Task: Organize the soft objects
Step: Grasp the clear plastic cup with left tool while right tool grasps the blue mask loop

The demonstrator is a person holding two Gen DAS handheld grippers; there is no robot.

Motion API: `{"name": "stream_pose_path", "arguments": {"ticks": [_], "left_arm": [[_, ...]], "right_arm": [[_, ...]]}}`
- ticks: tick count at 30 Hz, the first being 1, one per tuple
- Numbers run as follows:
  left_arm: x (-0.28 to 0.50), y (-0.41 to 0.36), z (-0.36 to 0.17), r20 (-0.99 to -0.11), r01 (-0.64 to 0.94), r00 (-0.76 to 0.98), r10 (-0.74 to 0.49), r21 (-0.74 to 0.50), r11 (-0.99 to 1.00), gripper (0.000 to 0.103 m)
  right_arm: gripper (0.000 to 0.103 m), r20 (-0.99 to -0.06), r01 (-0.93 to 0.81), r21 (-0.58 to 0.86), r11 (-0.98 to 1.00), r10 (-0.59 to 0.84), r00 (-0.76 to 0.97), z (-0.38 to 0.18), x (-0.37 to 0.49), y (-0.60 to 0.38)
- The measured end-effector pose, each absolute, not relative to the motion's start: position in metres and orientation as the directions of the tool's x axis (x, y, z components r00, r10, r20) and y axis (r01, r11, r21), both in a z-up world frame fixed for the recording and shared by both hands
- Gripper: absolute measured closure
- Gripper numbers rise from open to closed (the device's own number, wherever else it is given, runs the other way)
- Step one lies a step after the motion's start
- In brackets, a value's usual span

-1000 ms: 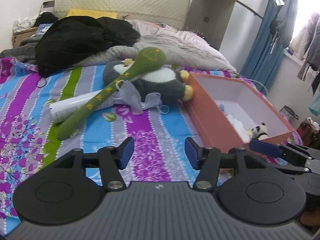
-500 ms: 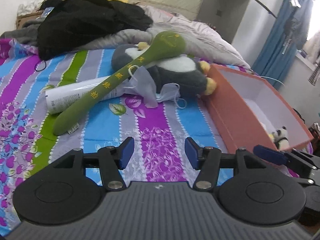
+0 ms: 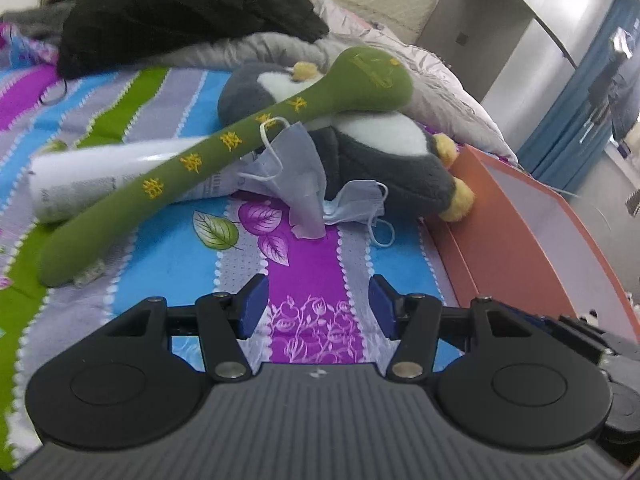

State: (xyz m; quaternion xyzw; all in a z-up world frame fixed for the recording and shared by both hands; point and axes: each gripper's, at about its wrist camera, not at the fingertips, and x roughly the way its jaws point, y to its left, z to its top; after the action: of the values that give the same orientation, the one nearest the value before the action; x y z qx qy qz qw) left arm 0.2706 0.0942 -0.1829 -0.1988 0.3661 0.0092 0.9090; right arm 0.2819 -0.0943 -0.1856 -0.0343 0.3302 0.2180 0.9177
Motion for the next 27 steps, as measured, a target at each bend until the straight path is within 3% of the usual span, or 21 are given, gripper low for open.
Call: {"name": "stream_pose_path", "arguments": {"ticks": [13,22,27], "left_arm": [[0.348,0.124,-0.229,-0.663,-0.202,0.731,-0.162,-0.437,0.877,0.052],[0.375,0.127,-0.245,-0.622,-0.147,0.746,-0.238,-0.502,0.852,0.053],[0.387,0.126,-0.256,-0.614,-0.157,0.751,-0.244,-0.525,0.837,0.055]], "right_arm": [[0.053,-0.63,-0.275,0.291,0.916,0.4,0.666,-0.212,0.377,-0.071],[0.051,-0.652,-0.134,0.485,0.864,0.459,0.604,-0.237,0.431,-0.071],[0.054,-0.652,-0.107,0.522,0.846,0.477,0.589,-0.248,0.446,-0.068]]}}
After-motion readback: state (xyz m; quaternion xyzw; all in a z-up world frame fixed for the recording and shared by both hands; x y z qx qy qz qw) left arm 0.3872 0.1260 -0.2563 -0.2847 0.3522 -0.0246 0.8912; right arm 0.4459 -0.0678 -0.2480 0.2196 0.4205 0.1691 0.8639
